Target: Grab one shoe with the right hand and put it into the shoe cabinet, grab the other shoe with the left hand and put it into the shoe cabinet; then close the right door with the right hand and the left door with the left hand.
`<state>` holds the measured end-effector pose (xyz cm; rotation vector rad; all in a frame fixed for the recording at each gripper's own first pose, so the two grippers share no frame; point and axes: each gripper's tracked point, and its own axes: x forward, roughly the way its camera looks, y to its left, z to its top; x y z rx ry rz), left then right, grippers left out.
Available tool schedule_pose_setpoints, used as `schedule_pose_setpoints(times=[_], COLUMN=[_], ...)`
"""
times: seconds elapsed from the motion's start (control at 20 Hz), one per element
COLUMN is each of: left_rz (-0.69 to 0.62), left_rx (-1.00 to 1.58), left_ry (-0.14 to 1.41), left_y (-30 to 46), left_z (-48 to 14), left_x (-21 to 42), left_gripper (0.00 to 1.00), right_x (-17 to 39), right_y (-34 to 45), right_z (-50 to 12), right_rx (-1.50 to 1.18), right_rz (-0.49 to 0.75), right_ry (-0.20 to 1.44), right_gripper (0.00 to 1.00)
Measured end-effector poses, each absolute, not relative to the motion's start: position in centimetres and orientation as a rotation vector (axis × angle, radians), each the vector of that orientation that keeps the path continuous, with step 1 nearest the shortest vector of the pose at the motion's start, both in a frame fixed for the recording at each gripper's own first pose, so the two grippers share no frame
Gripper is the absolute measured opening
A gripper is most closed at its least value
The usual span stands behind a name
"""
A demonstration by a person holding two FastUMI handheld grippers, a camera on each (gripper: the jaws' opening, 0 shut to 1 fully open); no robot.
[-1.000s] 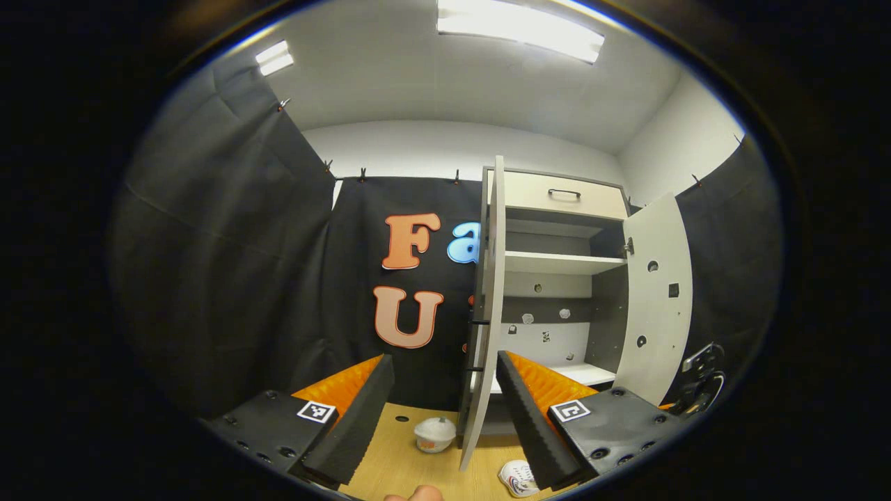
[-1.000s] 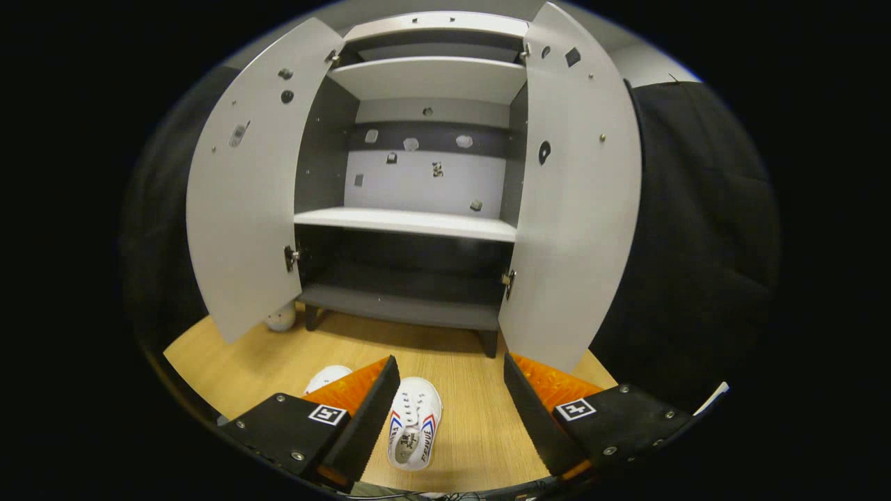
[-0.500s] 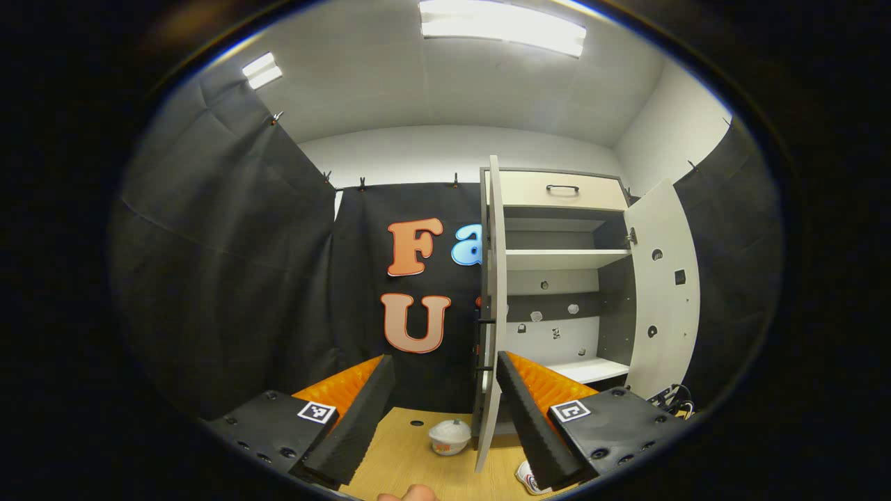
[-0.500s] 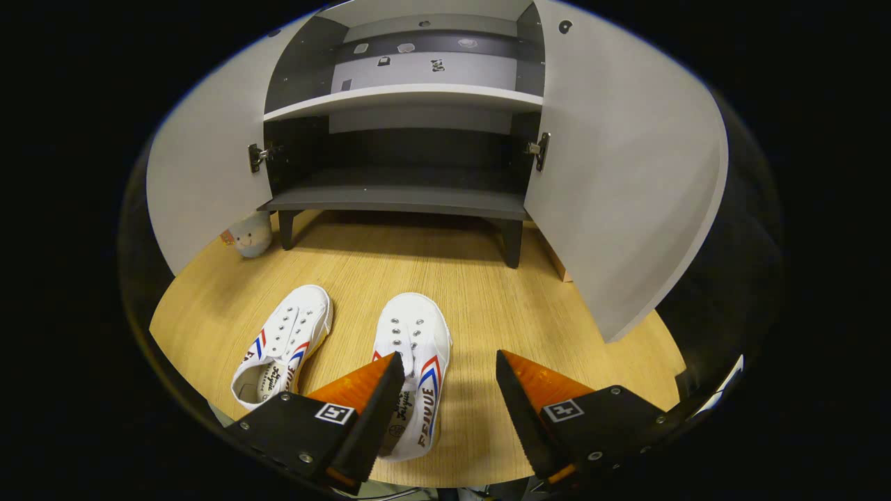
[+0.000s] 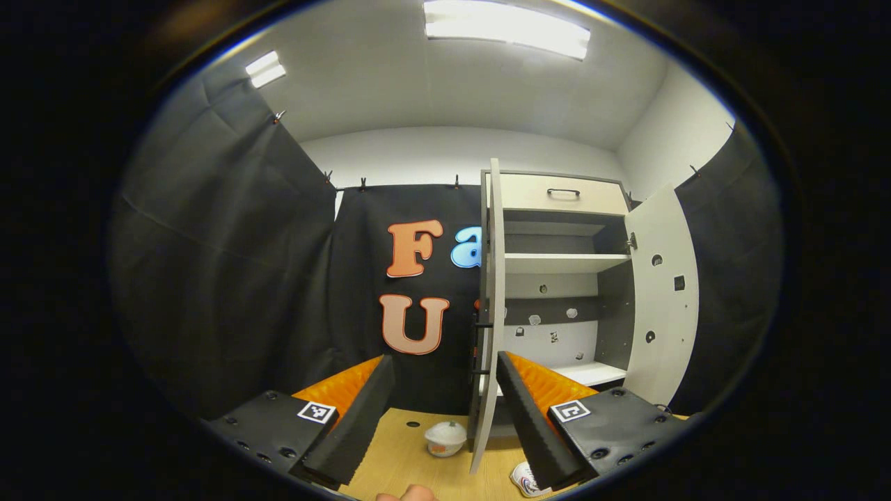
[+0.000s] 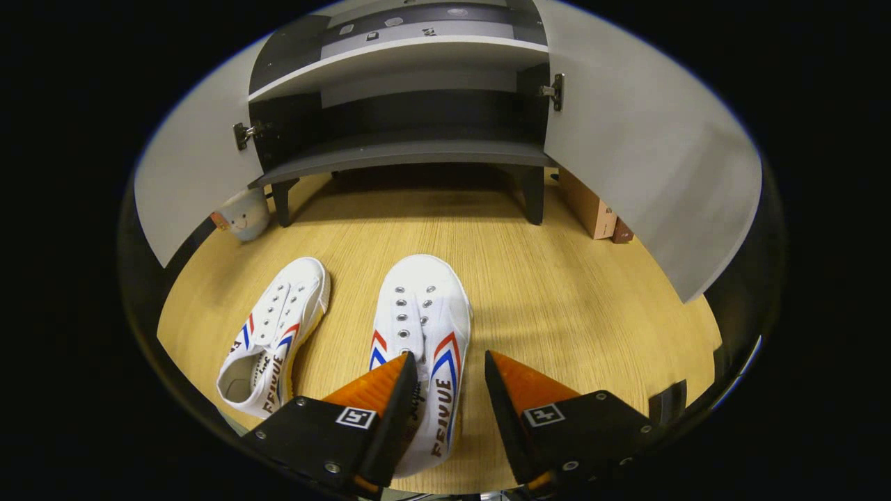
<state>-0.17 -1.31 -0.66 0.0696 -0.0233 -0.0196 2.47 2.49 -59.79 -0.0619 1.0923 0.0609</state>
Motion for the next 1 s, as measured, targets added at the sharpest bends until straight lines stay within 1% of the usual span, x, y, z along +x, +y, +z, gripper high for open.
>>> schedule_pose_setpoints(times=[0.05,0.1,0.15,0.2,0.25,0.3,0.35,0.4,0.5,0.65,0.85,1.0], left_rz=[-0.019,-0.029,-0.043,-0.049,-0.05,-0.051,-0.054,-0.056,-0.047,-0.051,-0.033,-0.028], left_rx=[0.066,0.051,0.033,0.021,0.018,0.028,0.029,0.039,0.062,0.039,0.059,0.065], left_ry=[-0.021,-0.007,0.003,0.007,0.015,0.024,0.034,0.037,0.032,0.027,0.015,-0.013], left_y=[-1.5,-1.7,-2.2,-2.4,-2.4,-2.3,-2.3,-2.4,-2.2,-2.1,-1.0,-0.7], left_z=[-0.9,-1.3,-1.7,-1.8,-2.1,-2.3,-2.7,-2.8,-2.8,-2.9,-2.6,-1.6], left_x=[-0.3,-0.3,-0.1,0.1,0.3,0.6,0.7,0.7,0.9,1.2,2.0,3.0], left_gripper=[0.94,0.94,0.96,0.96,0.96,0.94,0.96,0.96,0.96,0.96,0.96,0.96], right_x=[2.2,2.0,2.2,2.3,2.3,2.4,2.4,2.4,2.6,3.5,5.8,7.5], right_y=[2.6,3.1,3.1,2.9,2.7,2.5,2.4,2.4,2.4,3.1,3.7,3.6], right_z=[-60.4,-60.6,-60.6,-60.8,-60.9,-60.5,-59.9,-59.3,-57.9,-53.8,-46.1,-39.0], right_rx=[-0.031,0.02,0.053,0.066,0.074,0.094,0.12,0.135,0.118,0.117,0.134,0.124], right_rz=[0.057,0.057,0.041,0.028,0.005,-0.02,-0.046,-0.066,-0.066,-0.031,0.0,0.016], right_ry=[1.114,1.124,1.117,1.103,1.097,1.096,1.093,1.09,1.072,1.04,0.995,0.959], right_gripper=[0.6,0.49,0.44,0.27,0.23,0.11,0.05,0.0,0.0,0.0,0.0,0.0])
